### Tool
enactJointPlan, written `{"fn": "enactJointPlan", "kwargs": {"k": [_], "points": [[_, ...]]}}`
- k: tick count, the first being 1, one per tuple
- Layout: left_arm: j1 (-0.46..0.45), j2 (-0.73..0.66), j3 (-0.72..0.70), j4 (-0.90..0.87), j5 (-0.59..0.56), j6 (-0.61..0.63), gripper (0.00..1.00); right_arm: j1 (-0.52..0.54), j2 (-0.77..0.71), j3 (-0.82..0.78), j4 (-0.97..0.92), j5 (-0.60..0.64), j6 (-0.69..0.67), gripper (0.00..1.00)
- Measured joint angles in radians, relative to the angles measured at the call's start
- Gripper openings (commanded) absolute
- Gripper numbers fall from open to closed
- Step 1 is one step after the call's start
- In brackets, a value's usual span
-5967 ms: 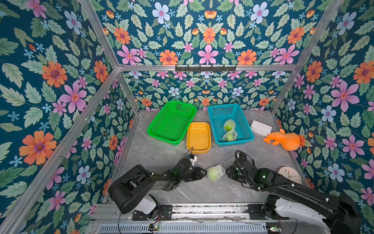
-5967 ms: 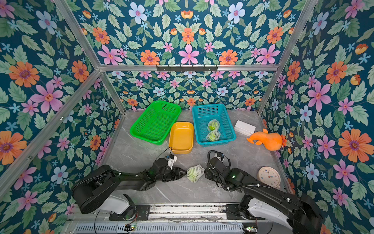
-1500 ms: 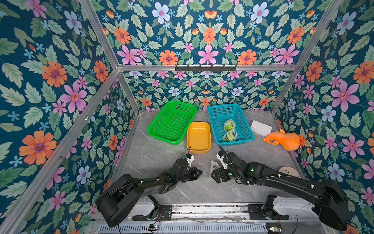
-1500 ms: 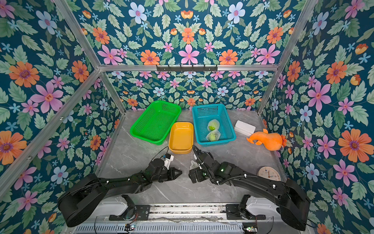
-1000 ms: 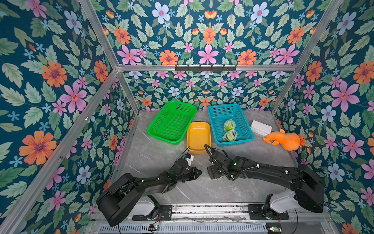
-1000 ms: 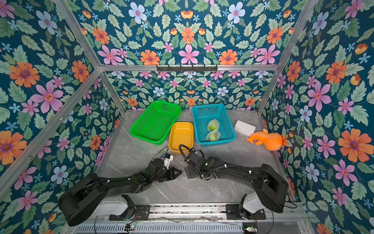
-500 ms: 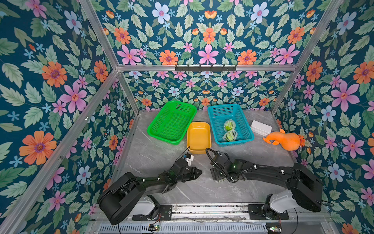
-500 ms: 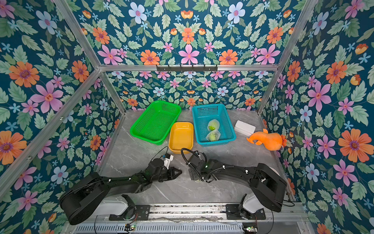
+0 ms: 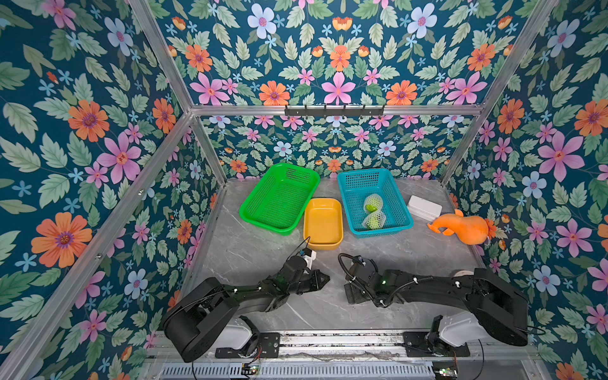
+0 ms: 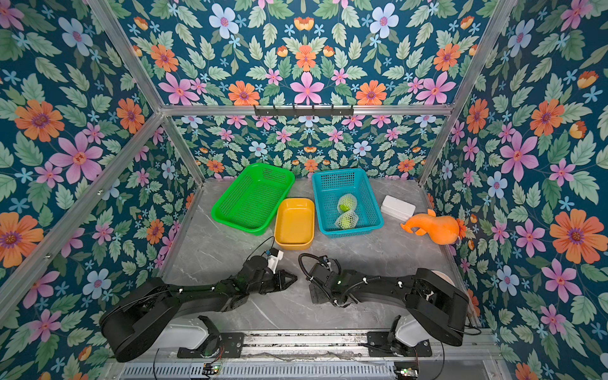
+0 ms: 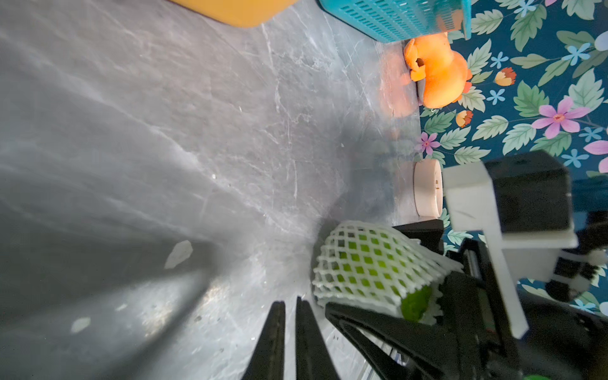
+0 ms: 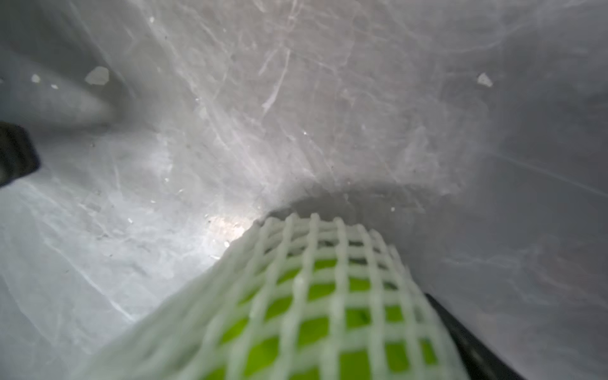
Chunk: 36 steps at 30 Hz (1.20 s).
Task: Sleeve custard apples in foam nets
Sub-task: Pick up the custard apple from the center of the board.
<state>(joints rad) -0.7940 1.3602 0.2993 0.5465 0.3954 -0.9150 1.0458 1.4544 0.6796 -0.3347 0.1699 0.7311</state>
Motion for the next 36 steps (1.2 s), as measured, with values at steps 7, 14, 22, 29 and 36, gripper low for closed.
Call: {"fn": "enactJointPlan", "kwargs": {"k": [7,14,22,29,36], "points": [[0.0,0.011,0.014,0.0,0.007,0.0,0.13,0.005,-0.039,0.02,-0.037,0.022,0.018,0.99],[0.0,0.019,0.02,0.001,0.015,0.0,0.13,0.005,-0.069,0.095,-0.108,0.047,0.013,0.99],[0.0,0.019,0.013,0.006,0.015,0.0,0.13,0.005,-0.069,0.125,-0.189,0.055,-0.008,0.99],[0.0,0.017,0.01,0.009,0.016,0.0,0.13,0.005,-0.048,0.189,-0.246,0.074,-0.038,0.99],[0.0,0.015,0.002,0.021,0.016,0.0,0.13,0.005,-0.025,0.188,-0.27,0.082,-0.05,0.91]]}}
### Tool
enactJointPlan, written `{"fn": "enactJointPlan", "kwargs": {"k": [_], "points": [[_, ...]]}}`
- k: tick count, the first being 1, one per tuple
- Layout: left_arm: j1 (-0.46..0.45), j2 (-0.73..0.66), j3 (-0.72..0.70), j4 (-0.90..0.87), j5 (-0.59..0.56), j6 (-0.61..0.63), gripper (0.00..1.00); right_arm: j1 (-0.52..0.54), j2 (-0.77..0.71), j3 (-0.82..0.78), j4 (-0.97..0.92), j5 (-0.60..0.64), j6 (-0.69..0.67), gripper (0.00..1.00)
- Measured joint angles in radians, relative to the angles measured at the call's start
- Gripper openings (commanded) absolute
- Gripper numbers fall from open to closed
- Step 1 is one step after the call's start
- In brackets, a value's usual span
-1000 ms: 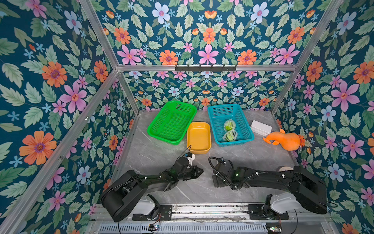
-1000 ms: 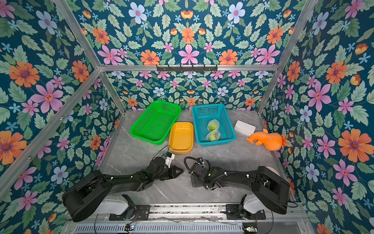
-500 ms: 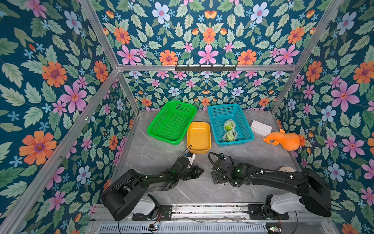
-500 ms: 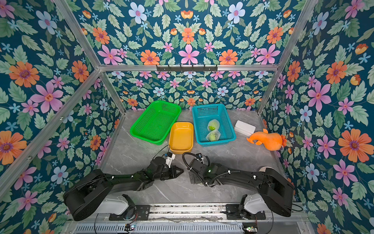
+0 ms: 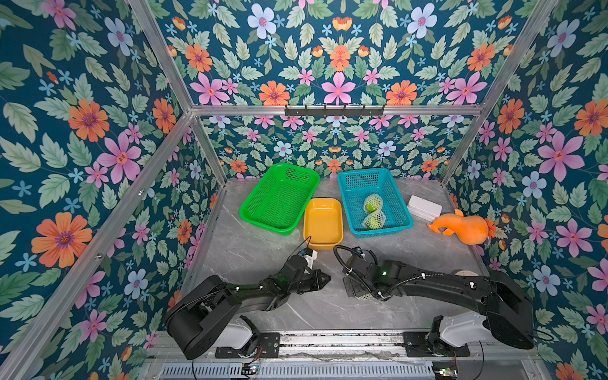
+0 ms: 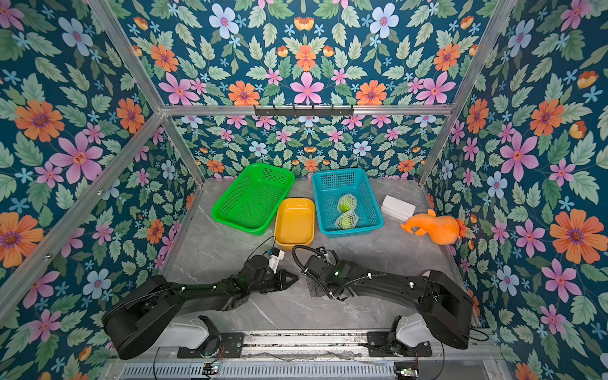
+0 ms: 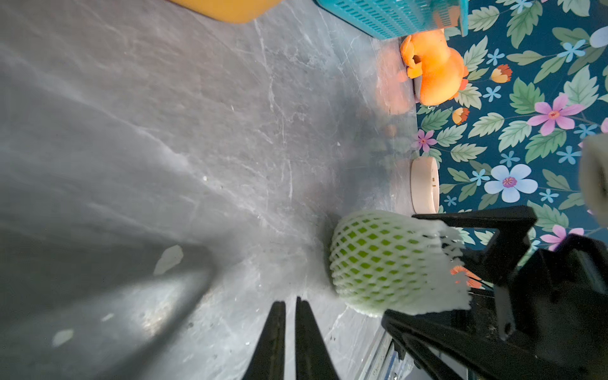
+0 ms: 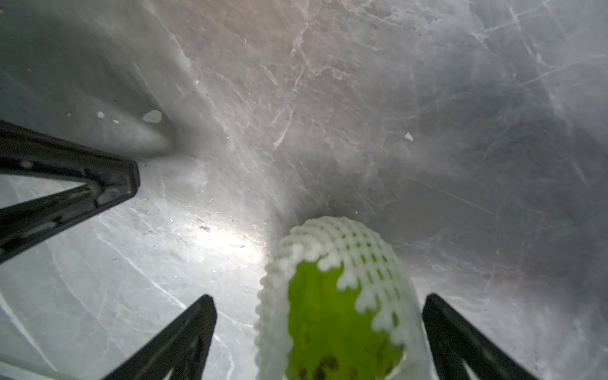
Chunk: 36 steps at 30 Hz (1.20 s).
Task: Sleeve custard apples in foam nets
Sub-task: Pick up the custard apple from the center of the board.
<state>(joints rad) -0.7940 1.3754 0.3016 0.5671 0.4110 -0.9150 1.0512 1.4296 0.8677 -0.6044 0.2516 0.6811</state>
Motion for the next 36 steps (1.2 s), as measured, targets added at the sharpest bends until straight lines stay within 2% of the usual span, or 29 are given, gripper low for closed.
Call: {"fn": "enactJointPlan", "kwargs": {"k": [4,28,30,33,36], "points": [[0.0,0.0,0.0,0.006,0.001,0.0,0.13,0.0,0.023,-0.025,0.002,0.0,0.008,0.87],[0.0,0.002,0.0,0.02,0.006,-0.003,0.13,0.002,0.029,-0.133,0.116,-0.032,0.087,0.89],[0.0,0.002,0.001,0.021,0.006,-0.004,0.13,0.002,0.029,-0.134,0.119,-0.031,0.089,0.87],[0.0,0.003,0.006,0.023,0.006,-0.004,0.13,0.002,0.016,-0.129,0.115,-0.031,0.094,0.78],[0.0,0.005,0.01,0.023,0.006,-0.003,0.13,-0.007,-0.026,-0.113,0.106,-0.029,0.094,0.77]]}}
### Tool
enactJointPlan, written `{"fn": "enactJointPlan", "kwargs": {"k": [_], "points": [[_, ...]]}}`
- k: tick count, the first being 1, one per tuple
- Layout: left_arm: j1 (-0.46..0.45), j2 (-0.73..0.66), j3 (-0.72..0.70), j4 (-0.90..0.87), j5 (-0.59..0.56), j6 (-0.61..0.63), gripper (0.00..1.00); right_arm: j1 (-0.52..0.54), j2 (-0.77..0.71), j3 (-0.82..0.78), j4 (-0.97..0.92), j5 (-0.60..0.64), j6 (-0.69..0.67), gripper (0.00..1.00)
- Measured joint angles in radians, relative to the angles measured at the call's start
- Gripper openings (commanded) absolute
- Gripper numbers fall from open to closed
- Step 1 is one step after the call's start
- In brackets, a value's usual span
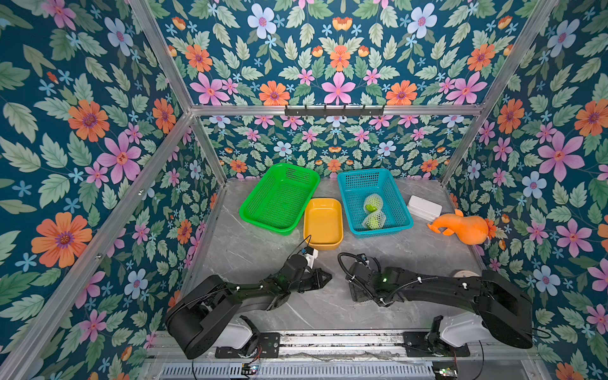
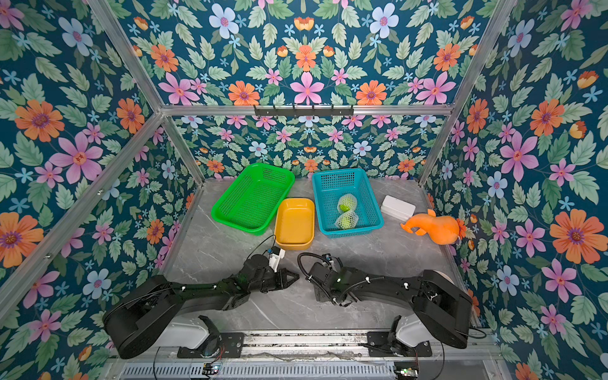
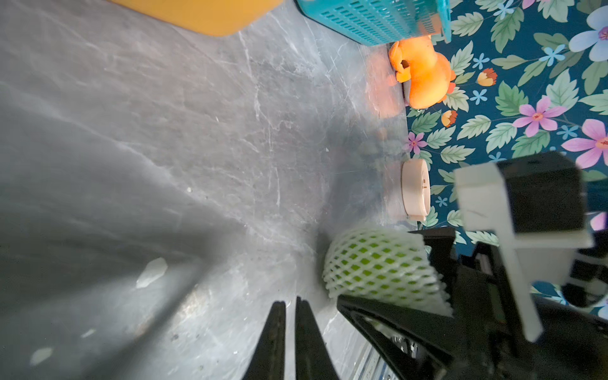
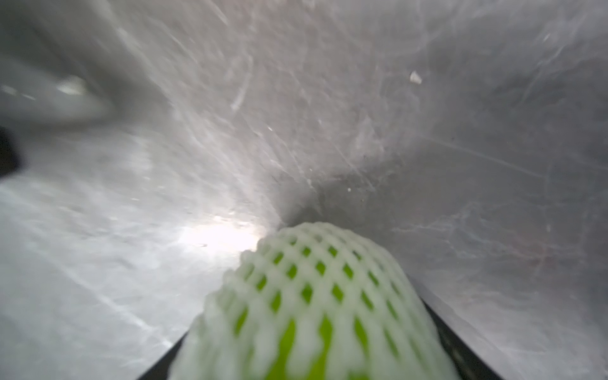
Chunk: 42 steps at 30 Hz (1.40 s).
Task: Sleeve custard apples in foam nets
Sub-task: Pick up the custard apple from the center of the board, then adjust the custard apple.
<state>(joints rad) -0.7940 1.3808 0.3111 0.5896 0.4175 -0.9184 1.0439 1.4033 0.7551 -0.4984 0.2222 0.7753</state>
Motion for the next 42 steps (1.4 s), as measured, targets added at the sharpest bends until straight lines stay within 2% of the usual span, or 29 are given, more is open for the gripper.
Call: {"fn": "enactJointPlan", "kwargs": {"k": [2,6,13,14,15,17,18,22,28,37,42], "points": [[0.0,0.0,0.004,-0.004,0.0,0.001,0.14,-0.023,-0.032,0.012,0.0,-0.011,0.0,0.77],[0.0,-0.016,0.023,-0.022,-0.001,0.013,0.32,-0.127,-0.101,0.025,0.001,-0.103,0.0,0.78],[0.001,-0.095,0.05,-0.011,0.005,0.031,0.39,-0.372,-0.206,0.019,0.073,-0.363,0.045,0.78],[0.001,-0.103,0.05,0.002,0.01,0.033,0.38,-0.402,-0.217,0.017,0.092,-0.403,0.058,0.78],[0.001,-0.108,0.046,0.025,0.022,0.034,0.29,-0.436,-0.226,0.011,0.119,-0.451,0.074,0.77],[0.0,-0.109,0.038,0.072,0.045,0.033,0.04,-0.505,-0.237,-0.013,0.195,-0.526,0.124,0.75],[-0.002,-0.106,0.036,0.097,0.058,0.034,0.0,-0.532,-0.238,-0.025,0.233,-0.565,0.151,0.75],[-0.021,-0.072,0.037,0.198,0.087,0.034,0.0,-0.567,-0.21,-0.027,0.378,-0.705,0.246,0.75],[-0.051,-0.025,0.038,0.331,0.07,0.026,0.0,-0.573,-0.165,-0.063,0.584,-0.826,0.381,0.75],[-0.051,-0.035,0.039,0.382,-0.028,0.027,0.0,-0.574,-0.174,-0.127,0.712,-0.855,0.466,0.75],[-0.052,0.022,0.068,0.401,-0.045,0.027,0.0,-0.574,-0.175,-0.153,0.747,-0.859,0.487,0.75]]}}
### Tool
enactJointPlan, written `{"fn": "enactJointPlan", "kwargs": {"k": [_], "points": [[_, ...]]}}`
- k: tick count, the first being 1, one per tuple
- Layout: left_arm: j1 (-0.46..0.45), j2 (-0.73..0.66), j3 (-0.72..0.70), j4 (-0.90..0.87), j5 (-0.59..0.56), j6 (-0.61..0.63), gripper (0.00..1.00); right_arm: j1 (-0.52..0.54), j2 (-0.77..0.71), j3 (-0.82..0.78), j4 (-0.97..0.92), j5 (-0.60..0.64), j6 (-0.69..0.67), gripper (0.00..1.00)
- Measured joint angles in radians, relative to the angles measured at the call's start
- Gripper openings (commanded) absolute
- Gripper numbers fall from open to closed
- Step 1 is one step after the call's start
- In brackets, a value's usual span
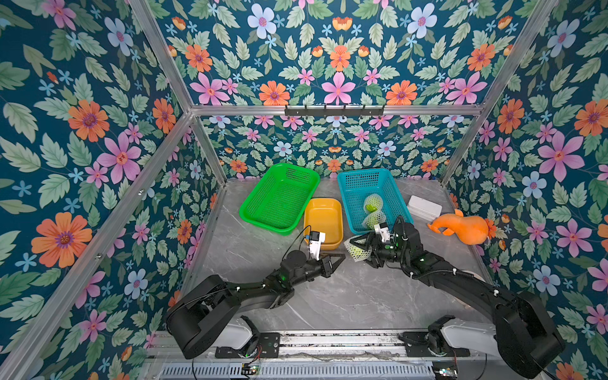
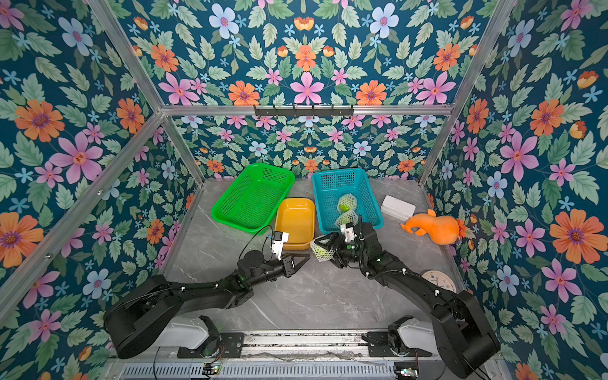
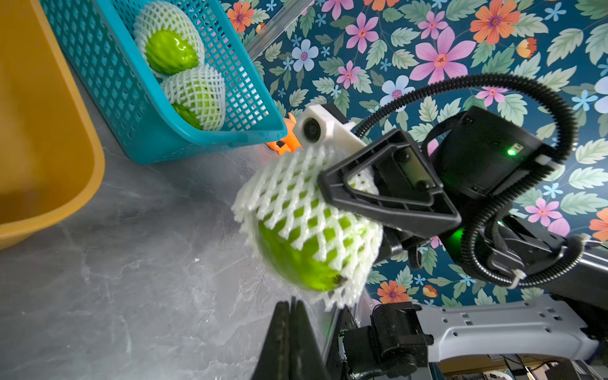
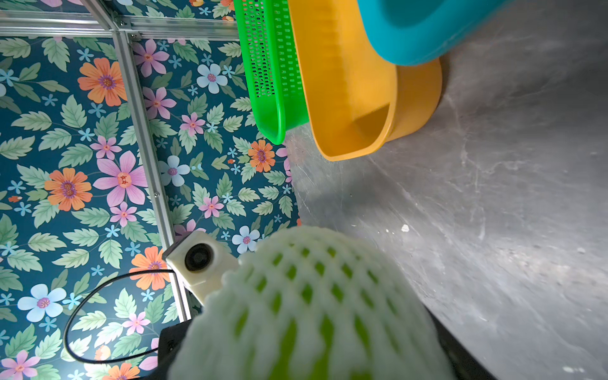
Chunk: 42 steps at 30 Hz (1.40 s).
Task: Sleeve custard apples in foam nets
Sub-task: Adjust the custard apple.
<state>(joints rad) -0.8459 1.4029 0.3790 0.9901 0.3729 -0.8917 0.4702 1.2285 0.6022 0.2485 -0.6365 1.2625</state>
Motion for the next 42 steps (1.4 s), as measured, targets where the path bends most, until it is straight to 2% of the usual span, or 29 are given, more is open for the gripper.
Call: {"fn": "enactJointPlan", "kwargs": {"k": [10,26,41,42], "points": [[-0.016,0.074,0.044,0.049,0.013,-0.026,0.0,0.0,0.002,-0.023,0.042,-0.003,0.013,0.75],[-0.024,0.14,0.085,0.064,0.012,-0.045,0.0,0.01,-0.017,-0.058,0.07,0.084,0.024,0.77],[-0.026,0.16,0.106,0.079,0.022,-0.049,0.0,0.015,-0.078,-0.055,-0.016,0.127,-0.023,0.79],[-0.026,0.16,0.106,0.079,0.022,-0.049,0.1,0.015,-0.078,-0.053,-0.021,0.127,-0.032,0.79]]}}
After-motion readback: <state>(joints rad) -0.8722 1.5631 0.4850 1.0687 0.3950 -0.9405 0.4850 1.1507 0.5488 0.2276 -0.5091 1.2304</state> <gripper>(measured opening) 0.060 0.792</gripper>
